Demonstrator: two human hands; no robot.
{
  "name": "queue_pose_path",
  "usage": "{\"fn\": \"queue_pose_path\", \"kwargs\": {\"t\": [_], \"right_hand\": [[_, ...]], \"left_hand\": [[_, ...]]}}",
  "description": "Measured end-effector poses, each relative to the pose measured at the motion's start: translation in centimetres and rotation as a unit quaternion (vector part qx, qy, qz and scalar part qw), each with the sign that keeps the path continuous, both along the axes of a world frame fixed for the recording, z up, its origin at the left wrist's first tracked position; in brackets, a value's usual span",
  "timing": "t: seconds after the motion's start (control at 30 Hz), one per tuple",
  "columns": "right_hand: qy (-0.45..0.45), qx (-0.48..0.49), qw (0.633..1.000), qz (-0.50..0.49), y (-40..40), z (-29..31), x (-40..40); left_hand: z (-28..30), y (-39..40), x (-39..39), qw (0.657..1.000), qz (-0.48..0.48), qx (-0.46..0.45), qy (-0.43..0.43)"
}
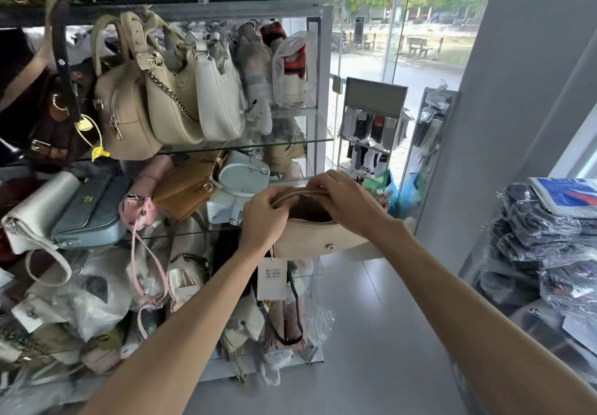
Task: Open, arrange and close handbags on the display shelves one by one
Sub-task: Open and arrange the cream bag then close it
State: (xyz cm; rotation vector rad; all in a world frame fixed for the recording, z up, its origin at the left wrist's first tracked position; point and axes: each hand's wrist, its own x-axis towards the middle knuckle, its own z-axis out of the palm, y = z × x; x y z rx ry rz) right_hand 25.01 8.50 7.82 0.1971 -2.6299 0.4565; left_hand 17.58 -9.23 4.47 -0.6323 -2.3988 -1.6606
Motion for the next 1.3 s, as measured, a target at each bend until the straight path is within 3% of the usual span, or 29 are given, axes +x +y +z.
{"fn": "queue_pose_path", "kwargs": {"t": [0.23,0.4,0.5,0.63,0.8,1.0,1.3], "right_hand": [[-0.052,-0.096,0.994,-0.031,-0.9,-1.2,1.2],[-0.143,0.001,0.981,-0.133,-2.6,-0.5,0.5],[-0.177,-0.006,0.963,-0.201,-3.9,-0.8,-0.7],[-0.228,-0.004,0.953,-0.198,-5.4,-1.1,-1.3],[-0.208,0.002,0.964,-0.164,-6.5,-1.4,-1.0],[-0.178,-0.05,0.978,-0.098,-5.3,-2.3,0.0],[-0.054,-0.142,0.965,-0.216,-3.0,-2.3,2.3]], "left_hand": [[-0.3,0.1,-0.6,0.984,0.054,0.133,-0.11],[-1.0,0.3,-0.4,0.971,0.054,0.156,-0.173],[-1.6,0.5,0.3,0.959,0.038,0.18,-0.217],[-1.7,0.5,1.3,0.95,0.018,0.207,-0.231],[-1.4,0.0,1.8,0.954,0.004,0.208,-0.214],[-0.5,-1.4,2.2,0.98,-0.005,0.155,-0.124],[-0.5,-2.9,2.9,0.972,0.007,0.204,-0.119]]}}
